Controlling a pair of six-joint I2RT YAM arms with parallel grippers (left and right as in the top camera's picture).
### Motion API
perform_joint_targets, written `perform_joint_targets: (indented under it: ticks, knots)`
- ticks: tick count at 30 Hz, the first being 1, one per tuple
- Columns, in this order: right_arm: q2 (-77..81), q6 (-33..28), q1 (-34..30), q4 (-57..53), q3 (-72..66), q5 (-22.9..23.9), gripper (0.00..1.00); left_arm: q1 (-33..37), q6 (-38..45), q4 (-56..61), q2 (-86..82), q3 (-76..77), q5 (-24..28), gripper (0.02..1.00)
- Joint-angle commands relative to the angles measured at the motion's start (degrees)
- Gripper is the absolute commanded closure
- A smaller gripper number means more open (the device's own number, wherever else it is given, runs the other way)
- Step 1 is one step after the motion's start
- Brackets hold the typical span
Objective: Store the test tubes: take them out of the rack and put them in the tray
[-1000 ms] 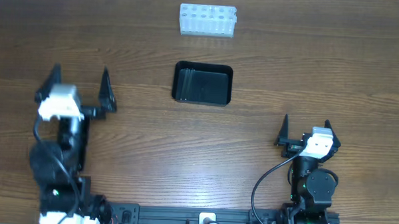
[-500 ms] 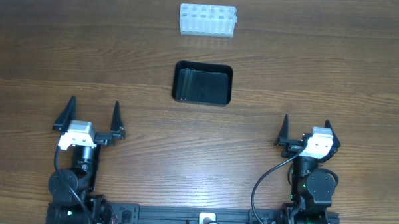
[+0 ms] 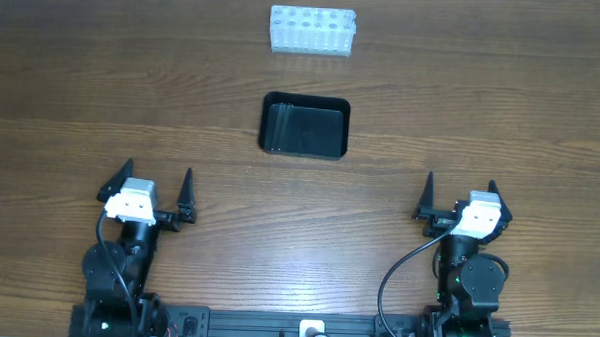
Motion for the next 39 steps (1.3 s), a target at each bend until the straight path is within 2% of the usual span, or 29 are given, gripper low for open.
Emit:
perform_joint_targets:
  ticks: [1,28,32,39]
  knots:
    - [-0.35,0.17,-0.33,-0.09,-0.44,-0.24,0.009,0.31,0.61,-0.2,-0.57,-0.24,0.74,0.018]
    - [-0.35,0.17,-0.33,-0.02,-0.44,-0.24,0.007,0.31,0.61,-0.22,-0.55,-0.24,0.76,0.018]
    - [-0.37,0.15,-0.33,4.35,-0.44,0.28,0.007,0.31,0.61,-0.22,-0.55,-0.24,0.76,0.018]
    - [-0.37,0.68,-0.33,1.25,-0.44,-0.9,0.009,0.31,0.61,-0.22,-0.55,-0.24,0.74,0.018]
